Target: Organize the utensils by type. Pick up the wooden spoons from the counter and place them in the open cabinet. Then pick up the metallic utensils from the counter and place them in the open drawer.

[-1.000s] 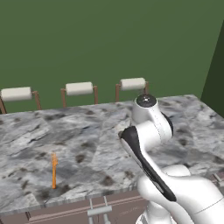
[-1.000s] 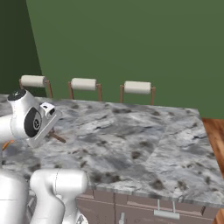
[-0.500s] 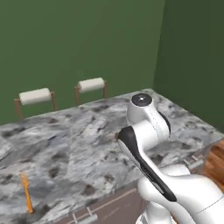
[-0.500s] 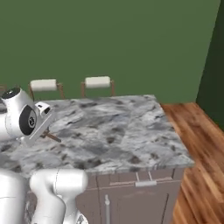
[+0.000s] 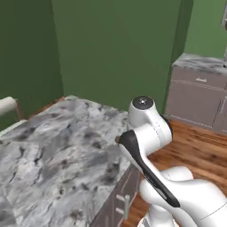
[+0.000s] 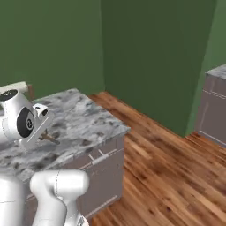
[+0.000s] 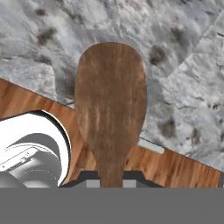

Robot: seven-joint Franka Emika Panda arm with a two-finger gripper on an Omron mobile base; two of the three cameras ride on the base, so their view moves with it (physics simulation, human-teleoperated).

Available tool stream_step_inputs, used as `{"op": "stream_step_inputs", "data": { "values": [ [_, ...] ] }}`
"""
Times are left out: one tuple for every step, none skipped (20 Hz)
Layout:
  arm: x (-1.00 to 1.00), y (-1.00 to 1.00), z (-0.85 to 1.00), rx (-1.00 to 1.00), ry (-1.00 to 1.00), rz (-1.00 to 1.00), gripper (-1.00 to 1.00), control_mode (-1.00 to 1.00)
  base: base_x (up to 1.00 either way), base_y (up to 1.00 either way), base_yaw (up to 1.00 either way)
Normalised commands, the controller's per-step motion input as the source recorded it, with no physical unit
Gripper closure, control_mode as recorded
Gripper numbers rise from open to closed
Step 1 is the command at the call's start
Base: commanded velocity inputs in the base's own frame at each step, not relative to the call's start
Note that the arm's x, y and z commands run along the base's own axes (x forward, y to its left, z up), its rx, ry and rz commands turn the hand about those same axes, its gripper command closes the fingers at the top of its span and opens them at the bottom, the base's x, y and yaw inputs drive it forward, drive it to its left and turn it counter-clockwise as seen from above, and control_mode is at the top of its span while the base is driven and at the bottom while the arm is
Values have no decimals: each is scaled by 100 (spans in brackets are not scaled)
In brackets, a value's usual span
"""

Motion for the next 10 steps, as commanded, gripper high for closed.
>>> {"op": "stream_step_inputs", "data": {
  "values": [
    [0,0,0,0,0,0,100,100,3,-29,-91],
    [0,0,0,0,0,0,100,100,3,-29,-91],
    [0,0,0,0,0,0,100,100,3,-29,-91],
    [0,0,0,0,0,0,100,100,4,-29,-91],
    [0,0,0,0,0,0,100,100,4,-29,-91],
    [0,0,0,0,0,0,100,100,4,-28,-91],
    [0,0,0,0,0,0,100,100,4,-29,-91],
    [0,0,0,0,0,0,100,100,4,-29,-92],
    [0,0,0,0,0,0,100,100,4,-29,-92],
    [0,0,0,0,0,0,100,100,4,-29,-92]
  ]
}}
